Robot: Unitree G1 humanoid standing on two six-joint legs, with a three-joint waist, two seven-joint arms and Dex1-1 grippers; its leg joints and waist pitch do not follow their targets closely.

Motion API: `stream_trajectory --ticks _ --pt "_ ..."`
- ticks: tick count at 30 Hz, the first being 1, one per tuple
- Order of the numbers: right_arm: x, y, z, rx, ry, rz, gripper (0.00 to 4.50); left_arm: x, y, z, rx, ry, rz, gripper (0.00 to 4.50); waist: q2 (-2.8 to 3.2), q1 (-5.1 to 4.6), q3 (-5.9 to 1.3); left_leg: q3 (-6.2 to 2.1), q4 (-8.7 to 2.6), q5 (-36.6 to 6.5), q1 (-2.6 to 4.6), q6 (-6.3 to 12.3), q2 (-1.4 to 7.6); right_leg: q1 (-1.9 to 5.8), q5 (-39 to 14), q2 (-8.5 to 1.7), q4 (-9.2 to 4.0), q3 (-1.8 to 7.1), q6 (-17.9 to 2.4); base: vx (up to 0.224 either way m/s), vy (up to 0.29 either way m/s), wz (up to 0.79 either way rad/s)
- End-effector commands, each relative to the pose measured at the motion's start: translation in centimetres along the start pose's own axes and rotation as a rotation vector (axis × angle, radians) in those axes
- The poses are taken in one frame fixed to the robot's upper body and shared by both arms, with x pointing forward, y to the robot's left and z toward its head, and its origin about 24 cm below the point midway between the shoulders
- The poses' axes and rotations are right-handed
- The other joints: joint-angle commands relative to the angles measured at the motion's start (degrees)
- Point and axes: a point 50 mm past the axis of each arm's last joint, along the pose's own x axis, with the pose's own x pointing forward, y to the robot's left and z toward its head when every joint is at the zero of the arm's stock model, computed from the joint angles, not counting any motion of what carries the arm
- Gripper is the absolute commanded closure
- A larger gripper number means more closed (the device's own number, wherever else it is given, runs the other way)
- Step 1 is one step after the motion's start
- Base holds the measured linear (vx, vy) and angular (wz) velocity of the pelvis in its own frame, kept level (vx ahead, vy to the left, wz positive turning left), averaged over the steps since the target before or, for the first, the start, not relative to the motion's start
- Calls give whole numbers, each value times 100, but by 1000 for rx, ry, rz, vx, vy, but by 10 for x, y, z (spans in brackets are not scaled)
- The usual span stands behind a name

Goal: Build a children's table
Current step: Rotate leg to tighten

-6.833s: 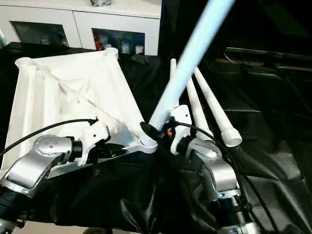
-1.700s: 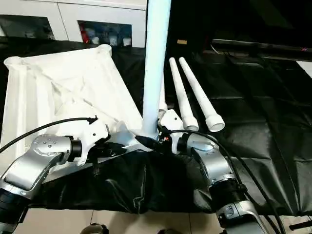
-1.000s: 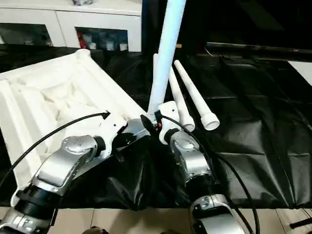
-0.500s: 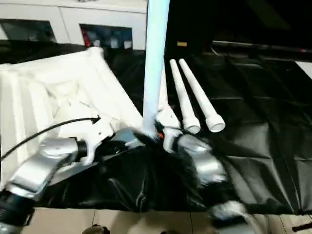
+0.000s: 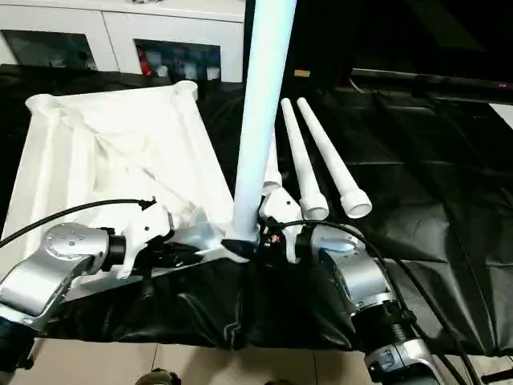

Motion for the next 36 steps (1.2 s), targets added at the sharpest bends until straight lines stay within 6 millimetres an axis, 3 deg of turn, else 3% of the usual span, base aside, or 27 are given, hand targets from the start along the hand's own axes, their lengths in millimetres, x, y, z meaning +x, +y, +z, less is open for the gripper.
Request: stream_trajectory --ticks 1,7,9,12,15,16,19,20,24,29,32,33,36 --pt "2 5 0 -20 23 39 169 1 -2 10 43 -46 -45 450 35 -17 -449 54 -340 -779 49 267 82 342 -511 -392 -396 294 -1198 0 0 0" --pt "8 7 -4 6 29 21 176 2 2 9 42 -31 14 450 24 -20 -450 57 -338 -744 44 275 84 334 -510 -388 -391 295 -1186 0 0 0" --pt "17 2 -8 30 25 -92 176 4 14 10 8 -30 159 450 72 -23 -432 53 -349 -881 60 187 80 315 -724 -388 -419 291 -1160 0 0 0" --pt "38 -4 -12 163 -19 -308 176 11 24 18 -103 -82 376 450 55 -77 -425 44 -376 -1129 73 -5 86 320 -1225 -420 -456 289 -1105 0 0 0" --pt "54 -6 -12 248 -42 -413 176 19 20 23 -166 -100 481 450 37 -137 -421 27 -384 -1178 53 -59 73 328 -1499 -418 -494 285 -979 0 0 0" --pt "58 -7 -11 272 -47 -439 176 21 18 24 -186 -107 509 450 82 -152 -431 32 -374 -1161 59 -63 90 324 -1391 -423 -474 300 -1013 0 0 0" --pt "69 -5 -8 308 -59 -450 176 28 11 29 -225 -123 563 450 37 -203 -446 37 -356 -916 22 38 67 344 -902 -392 -450 290 -1068 0 0 0" --pt "72 -4 -7 309 -59 -449 176 30 10 30 -230 -128 566 450 53 -206 -452 43 -342 -852 18 89 65 338 -710 -381 -432 288 -1106 0 0 0" --pt "80 -2 -4 296 -54 -434 176 39 0 39 -191 -165 492 450 7 -205 -460 58 -329 -668 15 258 54 349 -363 -367 -406 284 -1151 0 0 0" --pt "79 -4 -4 299 -71 -422 176 38 -4 40 -147 -166 433 450 40 -217 -435 54 -346 -902 28 216 57 336 -758 -386 -444 286 -1084 0 0 0" --pt "76 -6 -3 298 -88 -412 106 36 -5 39 -135 -164 411 450 40 -222 -437 50 -349 -931 33 201 64 330 -792 -386 -445 288 -1074 0 0 0" --pt "73 -7 0 280 -103 -412 104 35 -5 39 -117 -171 378 450 66 -222 -434 46 -352 -947 31 197 65 332 -769 -388 -442 289 -1081 0 0 0" --pt "67 -10 4 232 -127 -385 85 32 -7 38 -77 -179 304 450 67 -216 -451 49 -347 -909 38 217 68 330 -631 -382 -429 292 -1146 0 0 0"
